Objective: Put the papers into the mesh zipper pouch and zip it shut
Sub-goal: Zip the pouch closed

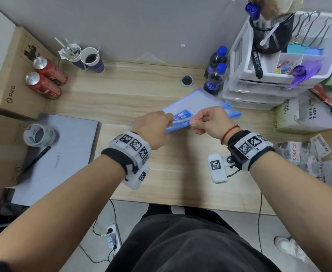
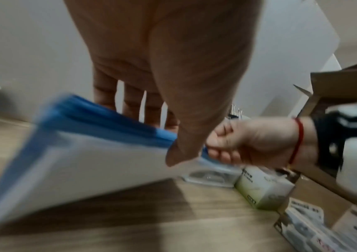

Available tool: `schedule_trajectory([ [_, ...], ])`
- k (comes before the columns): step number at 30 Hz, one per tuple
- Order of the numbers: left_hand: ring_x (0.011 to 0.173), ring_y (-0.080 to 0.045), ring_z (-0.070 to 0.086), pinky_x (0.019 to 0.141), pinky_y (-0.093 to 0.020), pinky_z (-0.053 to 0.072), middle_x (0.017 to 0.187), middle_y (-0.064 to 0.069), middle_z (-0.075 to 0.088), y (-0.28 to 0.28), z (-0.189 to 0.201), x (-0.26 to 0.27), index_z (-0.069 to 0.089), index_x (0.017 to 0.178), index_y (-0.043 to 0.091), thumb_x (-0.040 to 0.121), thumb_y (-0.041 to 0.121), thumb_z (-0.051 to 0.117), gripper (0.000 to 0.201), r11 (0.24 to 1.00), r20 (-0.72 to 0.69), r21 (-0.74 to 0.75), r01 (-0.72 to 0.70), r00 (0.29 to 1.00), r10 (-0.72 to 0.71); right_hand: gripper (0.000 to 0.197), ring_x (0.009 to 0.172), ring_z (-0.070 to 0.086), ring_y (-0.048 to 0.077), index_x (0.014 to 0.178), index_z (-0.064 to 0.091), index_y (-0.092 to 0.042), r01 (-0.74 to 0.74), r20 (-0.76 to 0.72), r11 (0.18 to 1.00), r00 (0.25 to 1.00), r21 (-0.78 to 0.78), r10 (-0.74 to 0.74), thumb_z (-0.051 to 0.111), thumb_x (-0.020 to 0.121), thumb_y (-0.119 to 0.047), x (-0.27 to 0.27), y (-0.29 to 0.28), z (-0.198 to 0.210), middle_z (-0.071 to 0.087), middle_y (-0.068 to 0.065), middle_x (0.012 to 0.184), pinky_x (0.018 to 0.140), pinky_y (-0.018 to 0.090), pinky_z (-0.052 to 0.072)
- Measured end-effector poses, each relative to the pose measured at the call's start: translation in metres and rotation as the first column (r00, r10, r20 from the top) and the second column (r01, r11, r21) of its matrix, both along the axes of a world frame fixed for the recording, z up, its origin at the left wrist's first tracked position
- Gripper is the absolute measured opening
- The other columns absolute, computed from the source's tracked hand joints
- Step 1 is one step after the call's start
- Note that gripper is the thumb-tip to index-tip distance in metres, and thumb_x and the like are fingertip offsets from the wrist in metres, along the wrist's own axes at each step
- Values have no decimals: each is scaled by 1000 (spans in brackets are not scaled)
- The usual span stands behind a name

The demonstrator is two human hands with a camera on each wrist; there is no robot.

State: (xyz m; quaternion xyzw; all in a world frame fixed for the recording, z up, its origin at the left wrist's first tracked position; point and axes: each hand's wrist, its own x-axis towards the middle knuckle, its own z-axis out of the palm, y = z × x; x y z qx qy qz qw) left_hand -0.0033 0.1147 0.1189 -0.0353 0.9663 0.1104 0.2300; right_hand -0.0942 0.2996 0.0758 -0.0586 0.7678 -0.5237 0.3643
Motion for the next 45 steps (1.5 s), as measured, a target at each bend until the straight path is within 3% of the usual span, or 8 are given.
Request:
schedule_trajectory([
  [7, 88, -37, 59, 65, -33, 37, 88, -7, 58, 3, -5, -11, 71, 101, 24, 90, 28, 54, 20, 997, -37, 9, -82, 996, 82, 9, 45, 63, 14, 77, 65, -4, -90, -231, 973, 963, 214, 140, 71, 82, -9, -12, -14, 29, 68, 12, 60, 54, 25, 56],
  [17, 76, -36, 59, 62, -30, 42, 80, -10, 64, -24, -5, 12, 75, 90, 23, 86, 32, 56, 22, 994, 11, 41, -105, 994, 105, 12, 48, 66, 20, 95, 57, -2, 305, -312, 902, 927, 307, -208, 61, 89, -11, -48, 36, 6, 68, 25, 92, 60, 42, 59],
  [21, 69, -37, 54, 57, -31, 39, 63, -10, 53, -18, -12, 11, 63, 64, 15, 81, 22, 56, 20, 981, -46, 95, -170, 984, 175, 56, 84, 71, 38, 131, 41, -8, 329, 0, 917, 941, 225, -338, 65, 87, -34, -30, 10, 9, 55, 11, 126, 60, 33, 61],
  [25, 60, -31, 44, 56, -33, 35, 48, -2, 37, -2, -16, 12, 38, 47, 13, 79, 21, 57, 38, 971, -28, 192, -141, 988, 149, 57, 90, 69, 40, 125, 48, -10, 35, 459, 996, 886, 77, -66, 57, 87, -51, 2, -26, 7, 64, 18, 111, 86, 50, 56],
  [30, 81, -17, 64, 76, -23, 46, 88, -2, 73, 3, -29, 22, 73, 95, 17, 82, 45, 68, 31, 816, 162, 530, -231, 972, 170, 13, 78, 65, 29, 70, 60, -15, -121, 84, 951, 991, 284, 100, 59, 83, -14, 10, -55, -17, 65, 10, 78, 84, 47, 56],
  [33, 118, -20, 56, 98, -29, 44, 134, -5, 54, -21, -49, 29, 52, 134, 27, 74, 50, 75, 68, 725, 223, 527, -443, 895, 385, 13, 75, 62, 29, 83, 60, -11, -267, -21, 873, 953, 408, 301, 56, 89, -21, -2, -56, -17, 65, 11, 82, 74, 40, 55],
  [40, 141, -29, 26, 117, -43, 26, 153, -13, 24, -101, -85, 39, 13, 150, 16, 55, 40, 90, 125, 474, -12, 482, -737, 535, 845, 19, 84, 54, 26, 92, 61, -6, -524, -135, 599, 675, 605, 726, 49, 95, -21, -36, -79, 6, 60, 10, 88, 76, 31, 39],
  [45, 84, -26, 62, 76, -37, 52, 95, -11, 68, -140, -98, 33, 62, 103, 14, 81, 39, 71, 34, 518, 123, 557, -650, 681, 722, 16, 84, 53, 25, 91, 63, -12, -507, -215, 652, 671, 564, 709, 53, 94, -24, -48, -105, -2, 58, 8, 86, 74, 30, 37],
])
